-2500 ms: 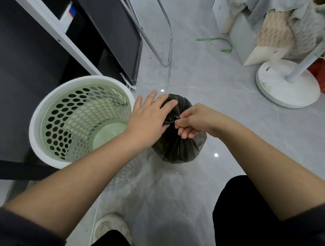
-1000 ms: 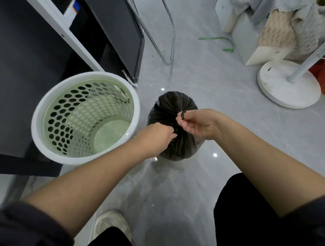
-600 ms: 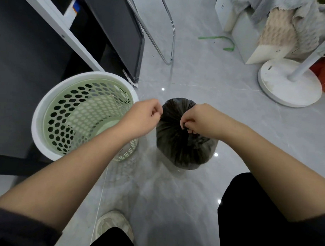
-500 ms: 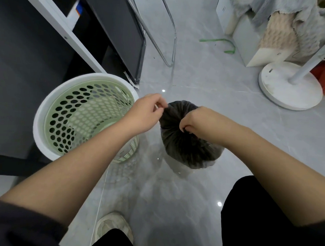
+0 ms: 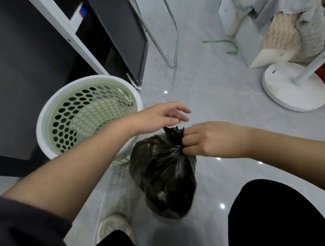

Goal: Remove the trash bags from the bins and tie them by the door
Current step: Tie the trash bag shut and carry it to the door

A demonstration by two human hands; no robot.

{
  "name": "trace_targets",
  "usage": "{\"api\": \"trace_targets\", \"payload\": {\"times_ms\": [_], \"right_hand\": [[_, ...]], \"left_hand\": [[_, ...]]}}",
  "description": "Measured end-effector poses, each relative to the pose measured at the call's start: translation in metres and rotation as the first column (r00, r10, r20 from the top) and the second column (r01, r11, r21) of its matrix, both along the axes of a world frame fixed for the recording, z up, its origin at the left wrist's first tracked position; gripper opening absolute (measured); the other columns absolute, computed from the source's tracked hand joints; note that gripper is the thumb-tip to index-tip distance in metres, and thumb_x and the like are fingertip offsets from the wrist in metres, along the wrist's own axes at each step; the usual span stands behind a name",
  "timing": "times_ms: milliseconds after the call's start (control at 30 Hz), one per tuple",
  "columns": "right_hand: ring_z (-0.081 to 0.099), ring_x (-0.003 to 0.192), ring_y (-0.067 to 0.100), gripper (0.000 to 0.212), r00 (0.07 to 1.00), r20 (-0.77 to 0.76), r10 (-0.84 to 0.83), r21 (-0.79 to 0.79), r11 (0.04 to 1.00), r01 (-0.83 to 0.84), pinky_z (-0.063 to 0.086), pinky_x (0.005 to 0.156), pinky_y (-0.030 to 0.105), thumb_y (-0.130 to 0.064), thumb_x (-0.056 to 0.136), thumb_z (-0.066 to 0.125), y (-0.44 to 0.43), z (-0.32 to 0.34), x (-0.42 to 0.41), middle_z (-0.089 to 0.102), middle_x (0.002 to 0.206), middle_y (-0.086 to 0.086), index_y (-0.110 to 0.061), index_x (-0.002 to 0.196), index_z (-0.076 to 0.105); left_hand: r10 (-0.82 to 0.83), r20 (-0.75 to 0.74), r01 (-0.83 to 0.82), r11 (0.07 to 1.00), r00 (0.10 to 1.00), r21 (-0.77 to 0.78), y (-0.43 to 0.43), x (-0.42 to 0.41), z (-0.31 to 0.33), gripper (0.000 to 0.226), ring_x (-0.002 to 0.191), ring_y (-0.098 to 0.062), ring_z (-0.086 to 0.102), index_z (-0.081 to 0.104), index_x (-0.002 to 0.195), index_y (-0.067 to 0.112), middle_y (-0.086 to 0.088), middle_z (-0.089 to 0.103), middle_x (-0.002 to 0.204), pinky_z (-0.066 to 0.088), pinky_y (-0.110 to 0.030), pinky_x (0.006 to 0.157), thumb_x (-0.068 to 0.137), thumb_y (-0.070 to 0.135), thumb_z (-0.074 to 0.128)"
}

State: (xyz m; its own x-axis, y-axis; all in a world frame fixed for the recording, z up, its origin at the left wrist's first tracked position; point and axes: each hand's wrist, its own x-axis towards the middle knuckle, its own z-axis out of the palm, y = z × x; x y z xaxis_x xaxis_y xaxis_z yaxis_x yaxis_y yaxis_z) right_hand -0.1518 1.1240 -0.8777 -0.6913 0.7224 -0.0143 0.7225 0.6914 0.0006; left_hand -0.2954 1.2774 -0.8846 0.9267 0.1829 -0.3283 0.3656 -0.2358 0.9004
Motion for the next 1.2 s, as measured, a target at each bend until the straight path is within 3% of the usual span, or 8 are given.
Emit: {"api": "trace_targets", "payload": {"times_ms": [133,333,500,567,733,967,1067,1200], "right_hand": [[0.053,0.077,0.023,0.014,0.999,-0.027,0.046,0.053,0.998,-0.044,0.048,0.075,0.031,0.0,0.086,0.056,0.004,0.005,0.0,0.056,0.078,0.003,-0.01,0.079,0.061],[0.052,0.076,0.023,0.016,0.999,-0.013,0.034,0.061,0.998,-0.034,0.046,0.074,0.029,-0.003,0.091,0.051,-0.001,0.001,0.003,0.056,0.079,0.003,-0.01,0.082,0.062],[0.053,0.077,0.022,0.015,1.0,-0.015,0.017,0.047,0.999,-0.016,0.042,0.072,0.026,-0.002,0.089,0.053,0.0,-0.001,0.005,0.058,0.08,0.002,-0.01,0.086,0.065],[0.053,0.078,0.021,0.014,1.0,-0.029,-0.003,0.045,0.999,0.004,0.041,0.072,0.025,0.001,0.087,0.056,0.001,-0.001,0.004,0.058,0.08,0.002,-0.009,0.088,0.066],[0.054,0.082,0.022,0.023,0.979,-0.157,-0.127,-0.031,0.992,0.124,0.049,0.071,0.029,0.005,0.083,0.06,0.0,-0.004,0.0,0.061,0.085,0.002,-0.01,0.098,0.066],[0.055,0.083,0.005,0.023,0.638,-0.551,-0.538,-0.297,0.841,0.453,0.036,0.081,0.003,-0.023,0.089,0.051,-0.008,-0.008,-0.017,0.066,0.089,-0.001,-0.014,0.093,0.072],[0.054,0.081,-0.001,0.017,0.549,-0.591,-0.59,-0.345,0.801,0.489,0.036,0.079,0.002,-0.018,0.086,0.058,-0.009,-0.011,-0.022,0.063,0.09,-0.004,-0.016,0.091,0.073],[0.058,0.08,0.009,0.014,0.25,-0.65,-0.718,-0.518,0.659,0.546,0.044,0.073,0.015,-0.013,0.079,0.065,-0.008,-0.014,-0.023,0.057,0.092,-0.008,-0.022,0.083,0.075]], "left_hand": [[-0.052,-0.146,0.031,0.989,0.988,-0.143,-0.004,-0.001,0.008,0.031,0.081,-0.004,0.054,0.06,0.121,0.021,0.002,0.062,0.091,0.041,-0.022,0.076,0.1,0.03,0.04],[-0.148,-0.301,0.045,0.945,0.942,-0.324,-0.001,-0.011,-0.003,0.032,0.09,-0.011,0.06,0.063,0.109,0.018,0.005,0.065,0.091,0.045,-0.026,0.083,0.082,0.036,0.061],[-0.082,-0.278,0.036,0.985,0.957,-0.168,-0.013,-0.007,-0.003,0.002,0.071,-0.004,0.051,0.059,0.088,0.024,0.012,0.056,0.072,0.04,-0.024,0.073,0.09,0.024,0.06],[0.027,-0.251,-0.066,0.987,0.968,-0.15,-0.017,-0.003,-0.004,0.015,0.058,0.002,0.051,0.06,0.086,0.018,0.011,0.057,0.064,0.041,-0.014,0.06,0.096,0.015,0.05],[0.178,-0.198,-0.195,0.978,0.964,-0.069,-0.016,0.001,-0.01,0.011,0.076,-0.016,0.058,0.067,0.091,0.006,-0.011,0.066,0.086,0.048,-0.03,0.077,0.092,0.009,0.056],[0.206,0.009,-0.199,0.934,0.979,0.297,-0.015,0.007,-0.006,0.002,0.073,-0.018,0.065,0.068,0.083,0.018,-0.001,0.071,0.076,0.05,-0.03,0.077,0.085,0.017,0.067],[0.21,0.048,-0.213,0.912,0.977,0.351,-0.016,0.007,0.0,0.002,0.078,-0.016,0.067,0.07,0.084,0.017,-0.003,0.073,0.081,0.049,-0.026,0.075,0.083,0.019,0.068],[0.32,0.037,-0.318,0.91,0.947,0.266,-0.016,0.006,0.002,0.006,0.059,-0.016,0.061,0.07,0.088,0.011,-0.004,0.07,0.076,0.052,-0.024,0.051,0.085,0.016,0.068]]}}
